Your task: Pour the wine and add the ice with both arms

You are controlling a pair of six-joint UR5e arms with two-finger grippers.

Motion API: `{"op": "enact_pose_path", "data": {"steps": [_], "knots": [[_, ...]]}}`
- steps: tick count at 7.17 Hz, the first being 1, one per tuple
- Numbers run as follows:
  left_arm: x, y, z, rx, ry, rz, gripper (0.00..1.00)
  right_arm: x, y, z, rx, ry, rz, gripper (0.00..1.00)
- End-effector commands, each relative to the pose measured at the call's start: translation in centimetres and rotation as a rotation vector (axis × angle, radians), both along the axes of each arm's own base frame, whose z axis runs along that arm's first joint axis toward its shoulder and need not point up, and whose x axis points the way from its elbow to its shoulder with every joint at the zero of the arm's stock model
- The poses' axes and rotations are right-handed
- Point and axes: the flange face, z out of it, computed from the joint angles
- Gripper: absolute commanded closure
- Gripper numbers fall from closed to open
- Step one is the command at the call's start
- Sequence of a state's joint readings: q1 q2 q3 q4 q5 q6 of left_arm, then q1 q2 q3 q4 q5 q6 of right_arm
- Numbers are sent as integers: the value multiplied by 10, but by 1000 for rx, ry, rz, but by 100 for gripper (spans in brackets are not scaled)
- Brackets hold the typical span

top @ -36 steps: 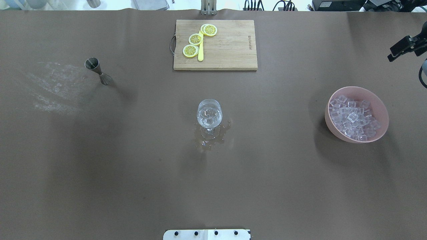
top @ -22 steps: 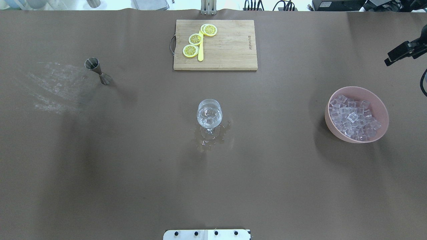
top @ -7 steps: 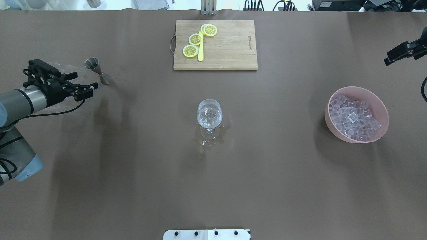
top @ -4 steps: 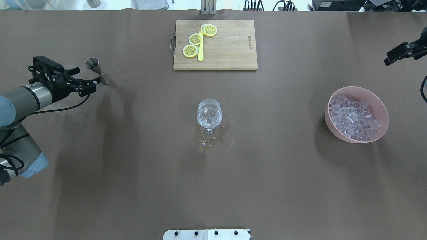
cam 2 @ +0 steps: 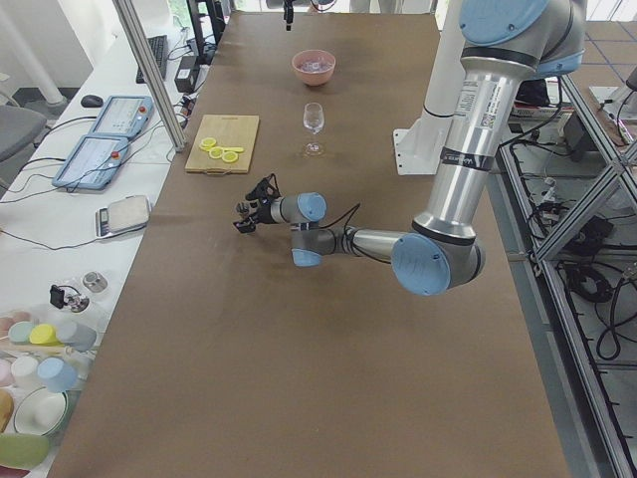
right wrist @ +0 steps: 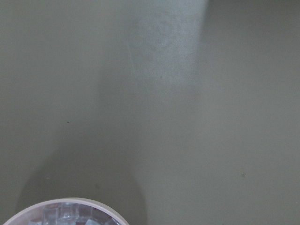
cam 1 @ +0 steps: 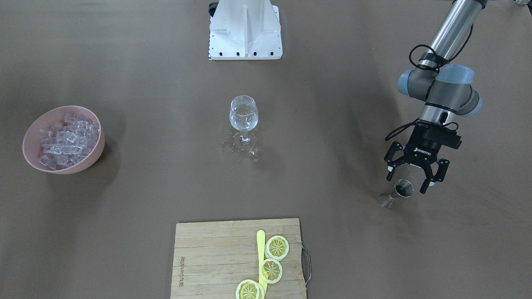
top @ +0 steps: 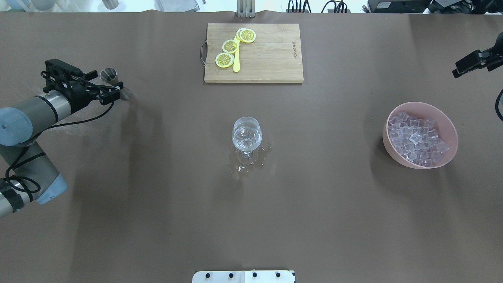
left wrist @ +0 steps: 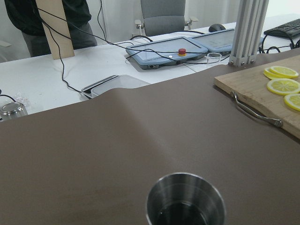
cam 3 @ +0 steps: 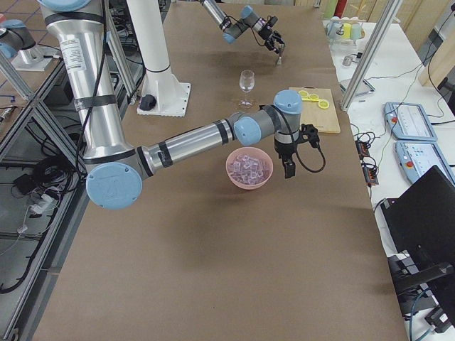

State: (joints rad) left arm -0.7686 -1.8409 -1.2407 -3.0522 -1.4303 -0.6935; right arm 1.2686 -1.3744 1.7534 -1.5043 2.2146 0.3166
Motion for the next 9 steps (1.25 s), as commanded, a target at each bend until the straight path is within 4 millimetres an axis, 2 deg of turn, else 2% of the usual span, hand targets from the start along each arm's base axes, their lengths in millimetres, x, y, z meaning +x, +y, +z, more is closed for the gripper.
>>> {"op": "enact_pose_path", "data": {"steps": [1, 9], "knots": [[2, -2, 7, -14, -15, -2, 3, 0, 0, -1, 3, -1, -1, 1], [25, -5, -3, -35, -28, 20, 7, 1, 0, 2, -1, 9, 3, 1]]}}
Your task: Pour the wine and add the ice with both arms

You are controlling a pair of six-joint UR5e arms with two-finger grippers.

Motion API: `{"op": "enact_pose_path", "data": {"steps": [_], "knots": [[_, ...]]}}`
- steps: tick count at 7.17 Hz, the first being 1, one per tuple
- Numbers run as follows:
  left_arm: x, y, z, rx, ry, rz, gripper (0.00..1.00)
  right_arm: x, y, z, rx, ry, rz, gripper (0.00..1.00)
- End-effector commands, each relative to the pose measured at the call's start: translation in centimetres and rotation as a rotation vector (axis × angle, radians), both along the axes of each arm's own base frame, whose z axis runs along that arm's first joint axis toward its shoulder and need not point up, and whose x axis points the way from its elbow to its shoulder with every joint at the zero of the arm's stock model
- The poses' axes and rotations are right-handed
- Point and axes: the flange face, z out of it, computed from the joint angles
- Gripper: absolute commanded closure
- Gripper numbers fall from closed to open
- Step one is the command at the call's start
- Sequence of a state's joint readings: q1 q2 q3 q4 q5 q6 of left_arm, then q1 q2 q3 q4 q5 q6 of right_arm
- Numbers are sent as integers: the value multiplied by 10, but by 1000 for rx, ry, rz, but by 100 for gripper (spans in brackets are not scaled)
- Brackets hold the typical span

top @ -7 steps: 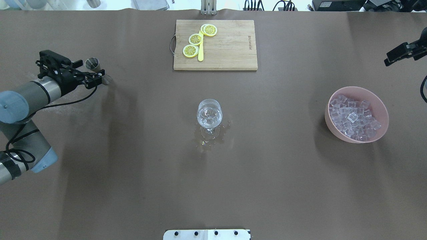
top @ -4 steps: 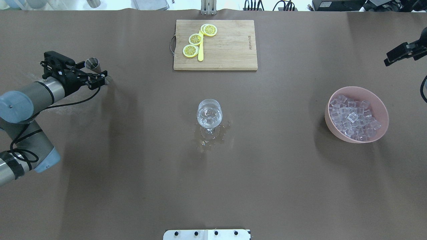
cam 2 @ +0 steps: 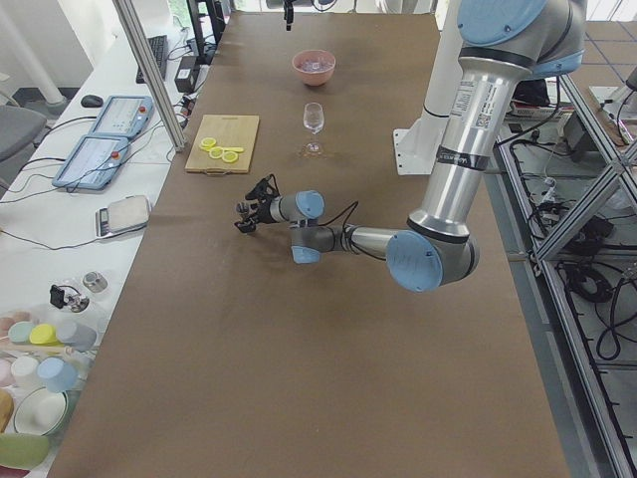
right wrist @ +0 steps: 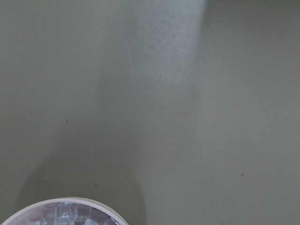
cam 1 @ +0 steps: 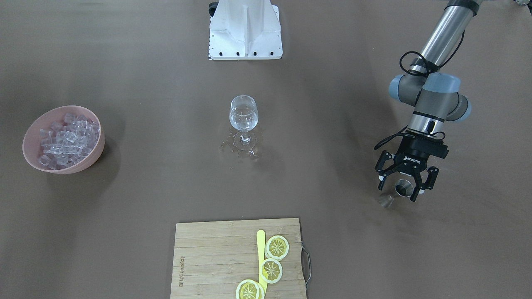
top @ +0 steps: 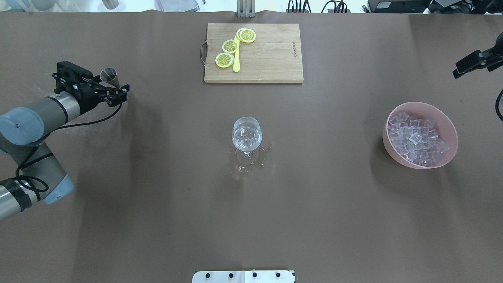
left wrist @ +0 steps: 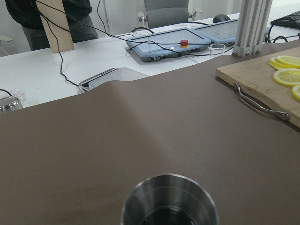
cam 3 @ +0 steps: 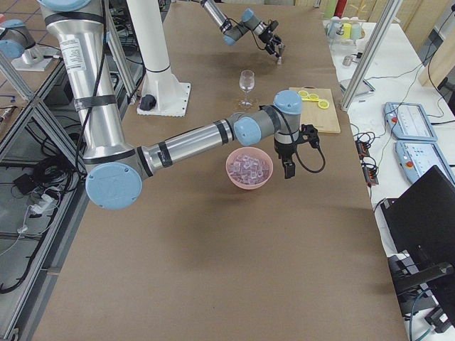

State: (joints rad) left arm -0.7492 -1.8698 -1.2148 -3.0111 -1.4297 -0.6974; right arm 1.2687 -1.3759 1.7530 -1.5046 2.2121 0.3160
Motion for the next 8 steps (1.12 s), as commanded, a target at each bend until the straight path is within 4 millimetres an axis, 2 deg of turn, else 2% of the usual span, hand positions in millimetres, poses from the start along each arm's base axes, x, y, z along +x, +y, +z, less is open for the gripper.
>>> {"op": "enact_pose_path", "data": {"steps": [1, 2, 4, 6, 7, 8], "knots": [[6, -2, -4, -6, -1, 3, 7, 1, -1, 0, 3, 11, 5, 1], [6, -2, -4, -5, -5, 4, 7, 1, -1, 1, 3, 11, 5, 1], [7, -3, 1, -15, -15, 4, 17, 1, -1, 1, 3, 11, 5, 1], [8, -5, -4, -19, 4, 4, 49, 1, -2, -1, 6, 10, 5, 1], [10, -6, -7, -18, 10, 8, 79, 1, -1, 0, 6, 10, 4, 1], [9, -6, -7, -35, 30, 4, 100, 1, -1, 0, 5, 10, 5, 1]]}}
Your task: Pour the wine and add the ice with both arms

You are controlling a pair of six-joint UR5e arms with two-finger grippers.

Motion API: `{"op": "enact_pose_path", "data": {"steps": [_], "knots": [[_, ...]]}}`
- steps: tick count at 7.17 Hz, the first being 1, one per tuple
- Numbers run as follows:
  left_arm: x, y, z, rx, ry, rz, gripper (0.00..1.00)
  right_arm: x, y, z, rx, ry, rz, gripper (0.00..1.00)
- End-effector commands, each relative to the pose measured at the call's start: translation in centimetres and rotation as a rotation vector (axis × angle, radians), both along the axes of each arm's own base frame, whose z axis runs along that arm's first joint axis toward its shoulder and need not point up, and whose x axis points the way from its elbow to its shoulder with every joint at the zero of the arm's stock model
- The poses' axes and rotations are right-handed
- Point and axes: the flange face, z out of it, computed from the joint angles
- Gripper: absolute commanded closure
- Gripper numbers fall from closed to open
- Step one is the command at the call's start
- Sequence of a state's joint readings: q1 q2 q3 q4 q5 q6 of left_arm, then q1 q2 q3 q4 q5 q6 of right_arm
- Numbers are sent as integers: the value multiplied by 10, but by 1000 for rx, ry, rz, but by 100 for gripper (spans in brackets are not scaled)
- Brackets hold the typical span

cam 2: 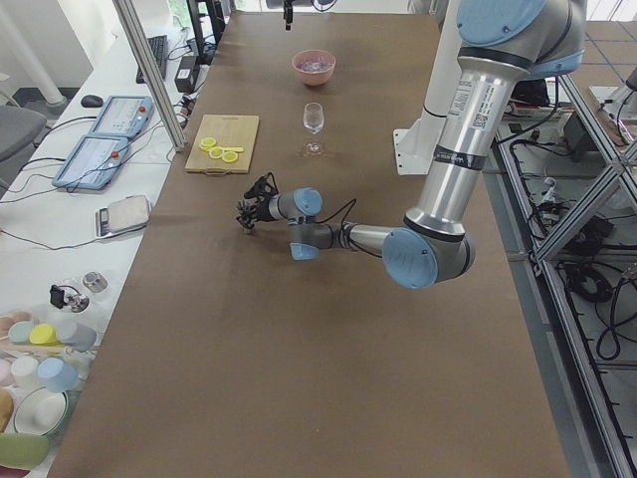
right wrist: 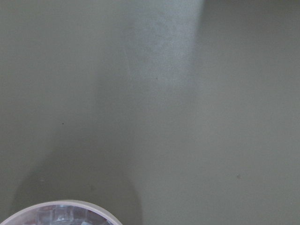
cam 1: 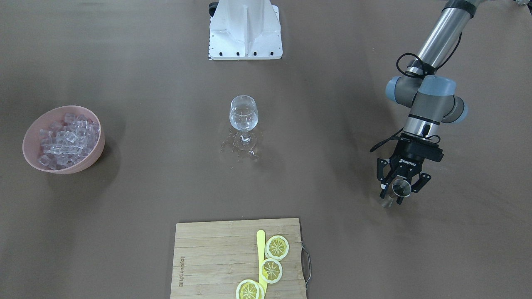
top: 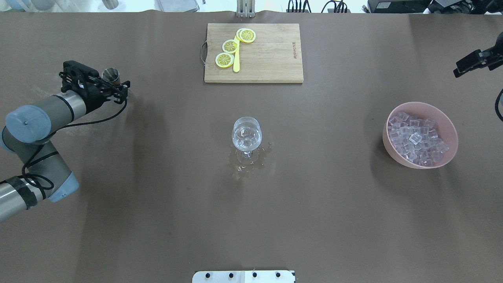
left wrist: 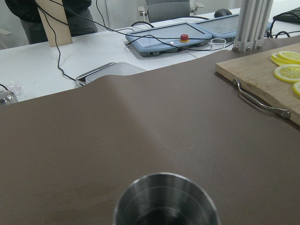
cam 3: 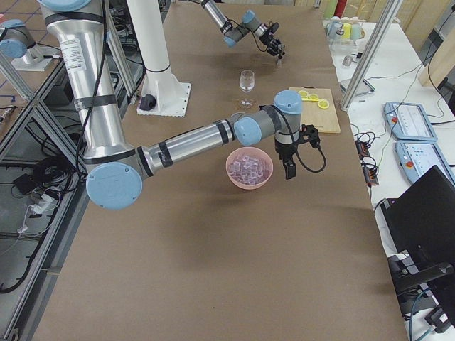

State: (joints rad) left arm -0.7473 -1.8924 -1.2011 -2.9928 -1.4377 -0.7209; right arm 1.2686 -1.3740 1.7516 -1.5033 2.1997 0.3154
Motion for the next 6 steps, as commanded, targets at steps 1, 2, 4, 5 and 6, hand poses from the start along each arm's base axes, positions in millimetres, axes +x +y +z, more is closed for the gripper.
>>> {"op": "enact_pose_path", "data": {"steps": [1, 2, 4, 5, 6], "knots": [[0, 0, -7, -32, 60, 3, 100, 0, 0, 0, -1, 0, 0, 1], [-1, 0, -15, -31, 79, 56, 100, 0, -1, 0, 0, 1, 1, 1], [-11, 6, -66, 45, 141, 67, 100, 1, -2, -2, 8, 13, 8, 2], [-17, 11, -95, 90, 176, 68, 100, 1, -3, -4, 13, 13, 8, 2], [-22, 18, -119, 128, 211, 70, 100, 3, -4, -5, 15, 13, 13, 2]]}}
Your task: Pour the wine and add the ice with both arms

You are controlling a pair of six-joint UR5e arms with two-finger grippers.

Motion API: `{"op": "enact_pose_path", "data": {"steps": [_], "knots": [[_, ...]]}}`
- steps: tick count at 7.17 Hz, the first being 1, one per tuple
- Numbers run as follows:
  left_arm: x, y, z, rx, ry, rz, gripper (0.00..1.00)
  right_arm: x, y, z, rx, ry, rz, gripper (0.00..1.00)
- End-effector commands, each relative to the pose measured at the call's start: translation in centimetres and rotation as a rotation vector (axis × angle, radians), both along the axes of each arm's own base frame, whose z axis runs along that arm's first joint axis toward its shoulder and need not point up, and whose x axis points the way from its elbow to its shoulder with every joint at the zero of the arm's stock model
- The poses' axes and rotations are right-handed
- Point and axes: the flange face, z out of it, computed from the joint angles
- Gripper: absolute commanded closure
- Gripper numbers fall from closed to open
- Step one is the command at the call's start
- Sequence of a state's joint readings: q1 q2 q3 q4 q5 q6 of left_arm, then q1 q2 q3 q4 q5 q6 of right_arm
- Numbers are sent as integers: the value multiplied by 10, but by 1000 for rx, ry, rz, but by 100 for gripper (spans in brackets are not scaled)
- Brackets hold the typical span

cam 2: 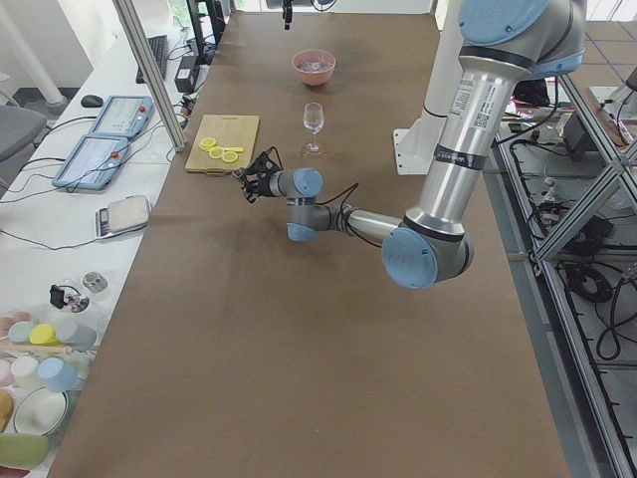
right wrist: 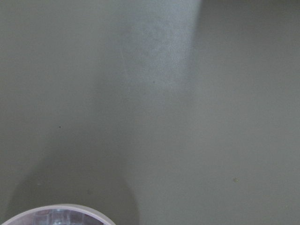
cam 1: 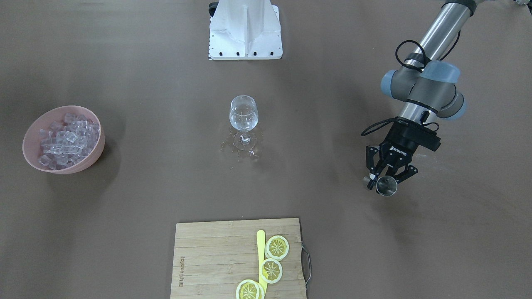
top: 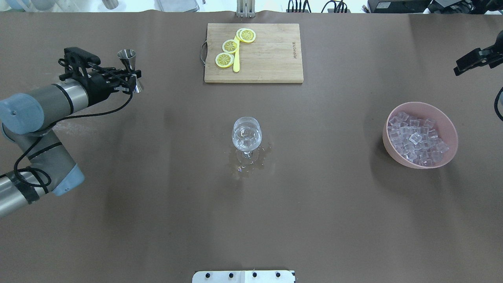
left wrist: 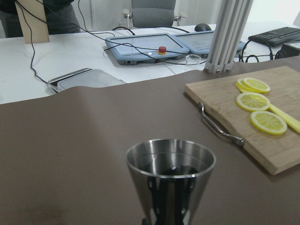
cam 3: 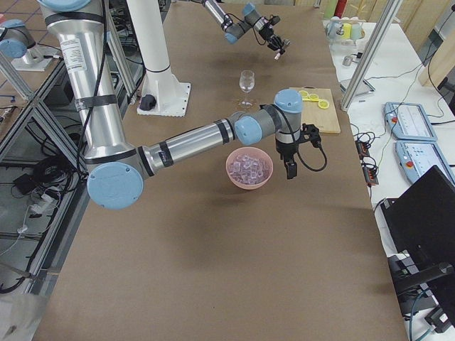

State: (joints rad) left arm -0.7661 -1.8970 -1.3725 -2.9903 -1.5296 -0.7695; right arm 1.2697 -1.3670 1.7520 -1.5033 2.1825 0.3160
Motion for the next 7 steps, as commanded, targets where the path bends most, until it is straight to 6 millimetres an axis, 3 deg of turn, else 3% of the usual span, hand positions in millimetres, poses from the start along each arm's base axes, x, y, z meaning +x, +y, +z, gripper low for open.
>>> {"op": "enact_pose_path", "data": {"steps": [1, 4, 5, 6, 7], "knots": [[-10, 10, -39, 64, 55, -6, 100, 7, 0, -7, 12, -3, 13, 2], [7, 28, -75, 239, -18, 33, 100, 37, 8, -17, 28, -18, 61, 2], [37, 40, -96, 317, -80, 67, 100, 42, 16, -14, 18, -19, 73, 3], [53, 44, -113, 314, -92, 88, 100, 53, 26, -8, -3, -21, 103, 7], [49, 51, -133, 328, -82, 92, 100, 62, 34, -3, -21, -24, 127, 12]]}}
